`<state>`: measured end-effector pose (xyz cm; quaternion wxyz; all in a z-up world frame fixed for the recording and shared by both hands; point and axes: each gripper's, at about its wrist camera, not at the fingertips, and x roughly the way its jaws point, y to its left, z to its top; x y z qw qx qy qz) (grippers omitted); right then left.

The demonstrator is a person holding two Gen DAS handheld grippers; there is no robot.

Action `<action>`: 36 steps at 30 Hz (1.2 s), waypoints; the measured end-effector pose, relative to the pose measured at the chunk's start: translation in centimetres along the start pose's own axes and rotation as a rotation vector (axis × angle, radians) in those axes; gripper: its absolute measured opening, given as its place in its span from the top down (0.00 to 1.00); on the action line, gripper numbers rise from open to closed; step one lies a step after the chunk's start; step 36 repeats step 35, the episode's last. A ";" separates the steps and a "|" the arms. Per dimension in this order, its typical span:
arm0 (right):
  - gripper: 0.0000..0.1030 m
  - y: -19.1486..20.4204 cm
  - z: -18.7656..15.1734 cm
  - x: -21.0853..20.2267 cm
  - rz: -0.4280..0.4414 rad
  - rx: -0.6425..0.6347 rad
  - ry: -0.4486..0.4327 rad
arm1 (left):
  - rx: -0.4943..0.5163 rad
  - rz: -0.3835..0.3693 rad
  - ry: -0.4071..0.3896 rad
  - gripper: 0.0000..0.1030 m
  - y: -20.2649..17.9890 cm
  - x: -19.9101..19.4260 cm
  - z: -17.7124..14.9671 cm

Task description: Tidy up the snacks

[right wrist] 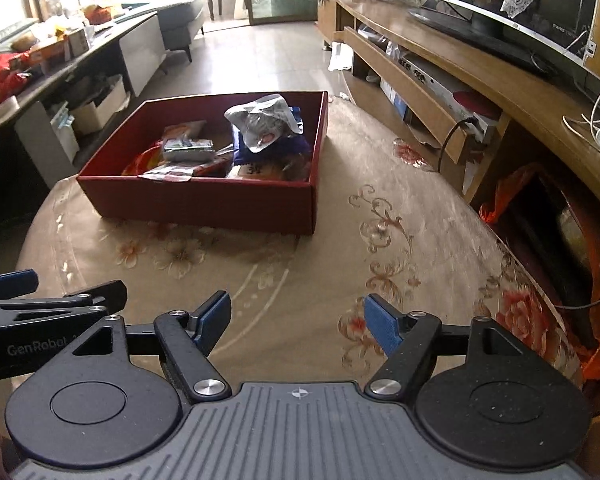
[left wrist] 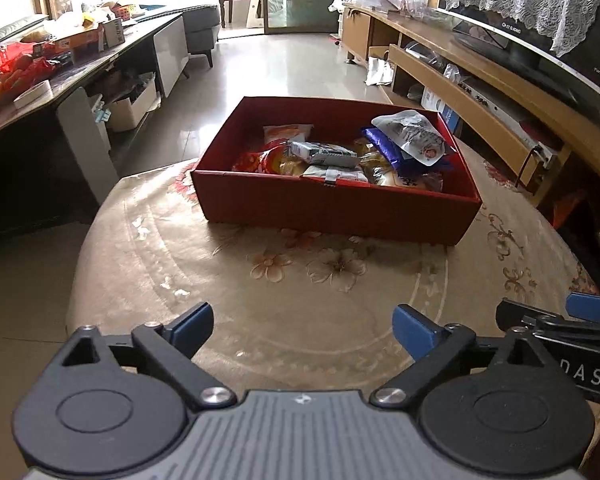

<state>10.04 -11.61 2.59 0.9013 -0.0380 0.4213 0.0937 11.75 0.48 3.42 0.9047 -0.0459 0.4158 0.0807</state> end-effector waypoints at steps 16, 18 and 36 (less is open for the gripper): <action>0.23 0.0 -1.9 -1.5 0.010 0.005 -0.008 | -0.034 -0.029 -0.055 0.00 0.5 -2.2 -1.8; 0.23 0.0 -1.9 -1.5 0.010 0.004 -0.008 | -0.034 -0.026 -0.060 0.00 0.3 -2.3 -1.8; 0.22 0.0 -2.0 -1.6 0.023 0.000 -0.008 | -0.012 0.011 -0.093 0.00 0.1 -3.0 -2.4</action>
